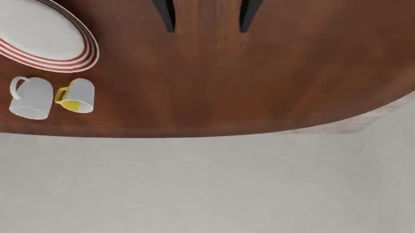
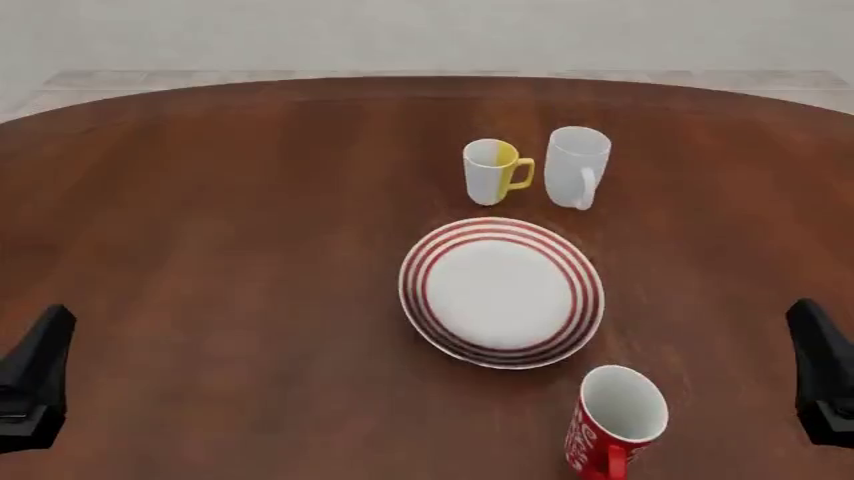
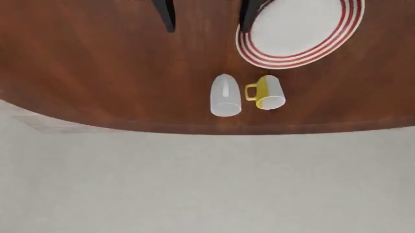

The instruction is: Pick up the red mug and put it on the plate

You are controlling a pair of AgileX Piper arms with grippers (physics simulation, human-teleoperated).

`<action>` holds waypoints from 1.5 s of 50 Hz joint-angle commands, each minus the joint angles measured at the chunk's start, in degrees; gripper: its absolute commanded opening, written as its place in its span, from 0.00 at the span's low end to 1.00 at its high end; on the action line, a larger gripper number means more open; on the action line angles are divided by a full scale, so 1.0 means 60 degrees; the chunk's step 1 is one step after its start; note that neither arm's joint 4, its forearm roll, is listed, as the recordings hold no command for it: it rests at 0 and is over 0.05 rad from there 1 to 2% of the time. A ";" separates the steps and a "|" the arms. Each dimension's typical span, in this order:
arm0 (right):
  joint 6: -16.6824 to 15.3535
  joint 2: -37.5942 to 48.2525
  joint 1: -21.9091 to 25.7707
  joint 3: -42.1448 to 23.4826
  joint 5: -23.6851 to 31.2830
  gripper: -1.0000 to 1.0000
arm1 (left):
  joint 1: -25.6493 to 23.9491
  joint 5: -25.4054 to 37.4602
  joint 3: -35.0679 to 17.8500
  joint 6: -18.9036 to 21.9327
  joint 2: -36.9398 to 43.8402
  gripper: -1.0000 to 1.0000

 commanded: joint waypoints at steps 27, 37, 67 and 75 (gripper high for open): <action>-0.0777 -0.0005 0.0339 -0.3077 0.3117 1.00 | 0.0001 -0.0016 -0.0019 -0.0002 0.0046 1.00; -0.0737 0.1084 0.1023 -0.5405 0.5548 1.00 | 0.0001 -0.0016 -0.0019 -0.0002 0.0045 1.00; 0.1237 0.4626 0.1086 -0.6582 0.7567 1.00 | 0.0001 -0.0016 -0.0019 -0.0002 0.0045 1.00; 0.1307 0.5061 0.1262 -0.6016 0.7347 1.00 | -0.0002 -0.0017 -0.0019 -0.0001 0.0045 1.00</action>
